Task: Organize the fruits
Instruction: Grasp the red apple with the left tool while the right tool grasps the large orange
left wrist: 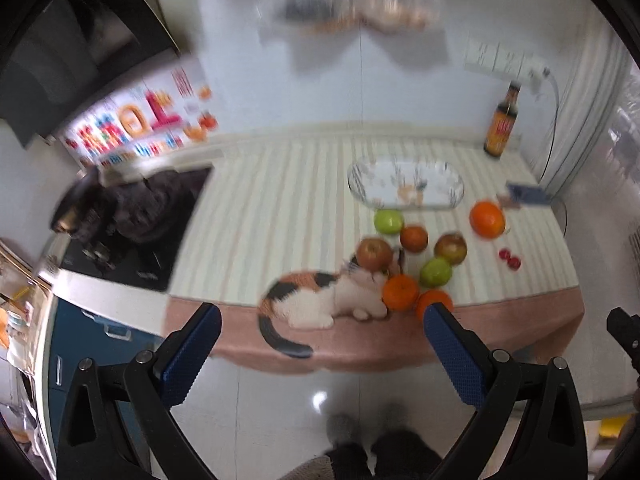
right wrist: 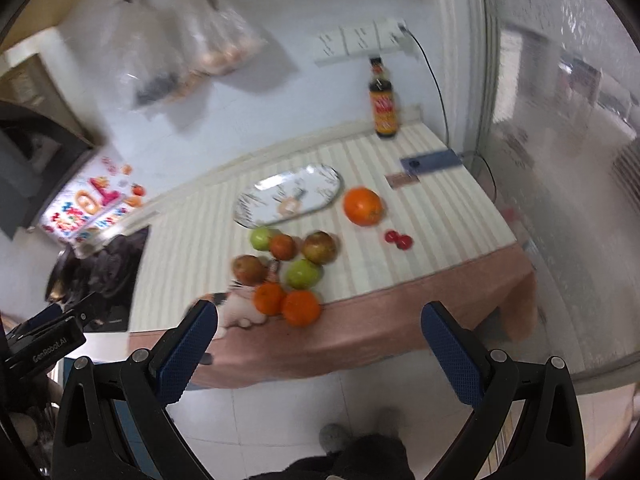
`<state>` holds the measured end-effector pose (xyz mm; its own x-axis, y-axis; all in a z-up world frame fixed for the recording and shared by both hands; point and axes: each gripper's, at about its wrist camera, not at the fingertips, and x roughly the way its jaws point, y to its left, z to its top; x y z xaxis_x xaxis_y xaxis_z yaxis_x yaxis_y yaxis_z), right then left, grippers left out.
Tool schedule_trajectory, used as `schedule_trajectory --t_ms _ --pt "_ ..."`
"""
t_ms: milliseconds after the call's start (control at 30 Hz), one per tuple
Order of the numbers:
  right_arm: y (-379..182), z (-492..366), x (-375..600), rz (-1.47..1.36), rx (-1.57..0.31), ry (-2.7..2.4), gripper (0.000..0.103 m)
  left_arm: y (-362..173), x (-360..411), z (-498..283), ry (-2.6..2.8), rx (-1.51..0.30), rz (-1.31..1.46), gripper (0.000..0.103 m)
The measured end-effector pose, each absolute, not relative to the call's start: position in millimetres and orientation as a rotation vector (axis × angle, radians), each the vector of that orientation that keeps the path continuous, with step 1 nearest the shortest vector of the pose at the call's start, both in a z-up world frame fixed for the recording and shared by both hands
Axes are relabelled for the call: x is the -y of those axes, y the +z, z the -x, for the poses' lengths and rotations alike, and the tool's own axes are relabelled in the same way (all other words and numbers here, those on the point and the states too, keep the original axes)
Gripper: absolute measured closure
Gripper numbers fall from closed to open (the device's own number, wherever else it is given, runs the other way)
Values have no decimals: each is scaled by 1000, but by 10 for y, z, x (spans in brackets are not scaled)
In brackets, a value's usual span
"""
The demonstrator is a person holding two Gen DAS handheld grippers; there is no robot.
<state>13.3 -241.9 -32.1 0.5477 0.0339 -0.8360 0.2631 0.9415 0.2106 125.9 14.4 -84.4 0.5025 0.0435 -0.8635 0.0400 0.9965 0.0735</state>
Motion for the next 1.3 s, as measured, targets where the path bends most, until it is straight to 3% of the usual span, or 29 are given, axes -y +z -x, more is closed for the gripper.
schedule_trajectory --t_ms 300,633,1067,1100,1167,1300 --pt "-1087 -1315 3028 -388 -1128 -137 0 -1725 29 -2269 53 -1279 -18 0" --pt "-2297 -3136 3405 -251 -1371 -28 0 -2653 100 -3135 189 -1503 131 1" --pt "-3276 -3965 3217 -62 -1607 50 0 -3404 249 -3522 169 -1682 200 2" --pt "-3307 -3986 3211 -65 -1613 53 0 -3432 265 -3538 160 -1686 200 3" --pt "-3380 -4010 3185 -73 -1628 58 0 -3479 290 -3562 153 -1694 194 18" --pt "-3490 -4037 3111 -56 -1651 67 2 -3580 315 -3623 130 -1694 206 32"
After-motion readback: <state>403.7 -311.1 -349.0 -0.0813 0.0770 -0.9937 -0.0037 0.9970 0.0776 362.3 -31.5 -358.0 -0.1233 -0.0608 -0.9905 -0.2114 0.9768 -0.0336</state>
